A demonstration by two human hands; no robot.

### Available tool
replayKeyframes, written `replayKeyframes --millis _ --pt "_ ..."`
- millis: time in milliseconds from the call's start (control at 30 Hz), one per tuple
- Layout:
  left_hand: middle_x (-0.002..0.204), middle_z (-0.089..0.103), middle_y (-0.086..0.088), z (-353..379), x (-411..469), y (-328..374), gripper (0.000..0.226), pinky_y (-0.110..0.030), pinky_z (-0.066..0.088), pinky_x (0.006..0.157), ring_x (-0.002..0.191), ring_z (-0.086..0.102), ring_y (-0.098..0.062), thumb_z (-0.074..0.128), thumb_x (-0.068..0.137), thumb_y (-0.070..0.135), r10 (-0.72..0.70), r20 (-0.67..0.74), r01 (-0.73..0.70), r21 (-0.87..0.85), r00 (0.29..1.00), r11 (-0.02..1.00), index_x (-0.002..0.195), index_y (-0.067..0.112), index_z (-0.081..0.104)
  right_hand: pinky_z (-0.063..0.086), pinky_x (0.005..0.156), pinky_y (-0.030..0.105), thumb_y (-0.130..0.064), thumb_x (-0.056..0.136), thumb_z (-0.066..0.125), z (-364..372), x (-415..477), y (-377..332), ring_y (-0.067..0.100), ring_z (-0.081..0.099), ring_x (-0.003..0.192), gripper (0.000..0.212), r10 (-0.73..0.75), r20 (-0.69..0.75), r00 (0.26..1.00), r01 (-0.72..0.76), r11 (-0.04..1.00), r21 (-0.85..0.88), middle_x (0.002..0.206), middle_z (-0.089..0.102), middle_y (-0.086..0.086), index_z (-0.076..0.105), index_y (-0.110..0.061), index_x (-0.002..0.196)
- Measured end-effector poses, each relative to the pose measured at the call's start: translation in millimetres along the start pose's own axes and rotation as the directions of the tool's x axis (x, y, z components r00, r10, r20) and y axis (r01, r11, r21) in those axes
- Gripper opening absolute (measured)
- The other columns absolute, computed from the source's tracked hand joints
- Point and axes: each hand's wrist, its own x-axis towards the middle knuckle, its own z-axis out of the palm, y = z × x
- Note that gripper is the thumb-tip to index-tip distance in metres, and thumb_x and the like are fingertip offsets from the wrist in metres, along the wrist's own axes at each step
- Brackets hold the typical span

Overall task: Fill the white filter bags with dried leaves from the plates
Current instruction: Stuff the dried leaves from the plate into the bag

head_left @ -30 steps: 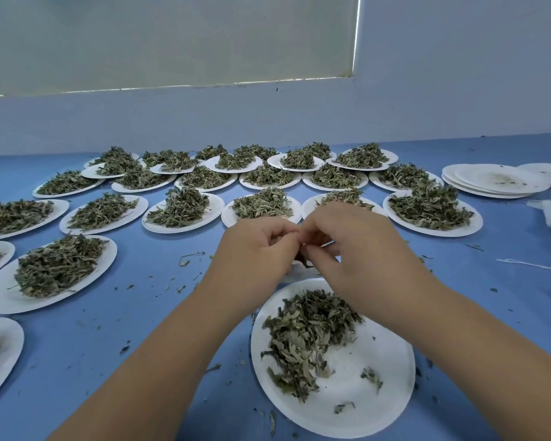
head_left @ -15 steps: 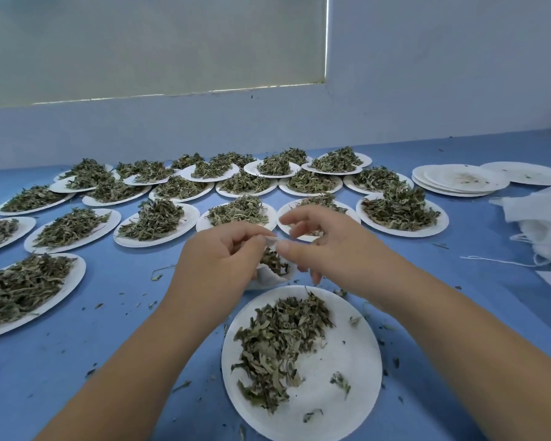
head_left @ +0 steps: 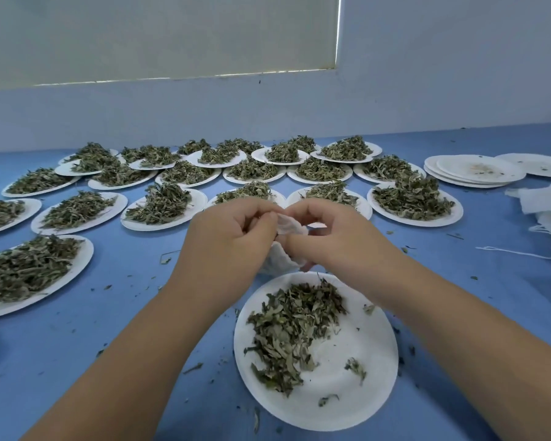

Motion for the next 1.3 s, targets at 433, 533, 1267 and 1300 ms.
replayKeyframes --millis 433,533,1267,1300 --pt "0.064 0.064 0.005 -14.0 9.1 -5.3 0.025 -0.030 0.045 0.054 0.059 0.055 -0.018 0.056 0.091 0.017 -0.051 -0.179 0.056 0.025 0.982 0.998 0.079 0.032 0.072 0.036 0.064 0.011 -0.063 0.073 0.053 -12.0 -34.4 -31.2 -0.009 0.048 0.080 0.034 -0.172 0.270 0.947 0.307 0.731 -0.610 0.081 0.051 -0.020 0.064 -0.037 0.091" --pt "0.064 0.063 0.011 -15.1 10.3 -7.5 0.025 -0.024 0.043 0.055 0.060 0.055 -0.006 0.056 0.091 0.017 -0.072 -0.205 0.079 0.031 0.976 0.996 0.079 0.032 0.072 0.031 0.060 0.014 -0.078 0.067 0.040 -1.3 -44.9 -32.4 -0.007 0.045 0.087 0.058 -0.072 0.364 0.928 0.321 0.650 -0.689 0.102 0.043 -0.024 0.052 -0.045 0.113" --pt "0.048 0.052 0.025 -7.0 8.1 -10.4 0.029 -0.006 0.028 0.045 0.046 0.046 0.006 0.052 0.093 0.012 -0.035 -0.114 0.048 0.116 0.993 0.992 0.081 0.032 0.070 0.032 0.057 0.029 -0.041 0.093 0.045 32.4 -55.1 -19.2 0.021 0.052 0.087 0.029 0.043 0.474 0.880 0.408 0.443 -0.798 0.111 0.042 -0.005 0.055 -0.030 0.117" --pt "0.048 0.052 0.025 -6.8 7.9 -10.6 0.029 -0.006 0.028 0.044 0.046 0.046 0.007 0.052 0.093 0.012 -0.034 -0.113 0.047 0.117 0.993 0.992 0.081 0.031 0.070 0.030 0.054 0.028 -0.039 0.092 0.046 33.6 -55.0 -16.1 0.022 0.053 0.085 0.027 0.031 0.470 0.882 0.410 0.442 -0.798 0.110 0.043 -0.005 0.056 -0.028 0.115"
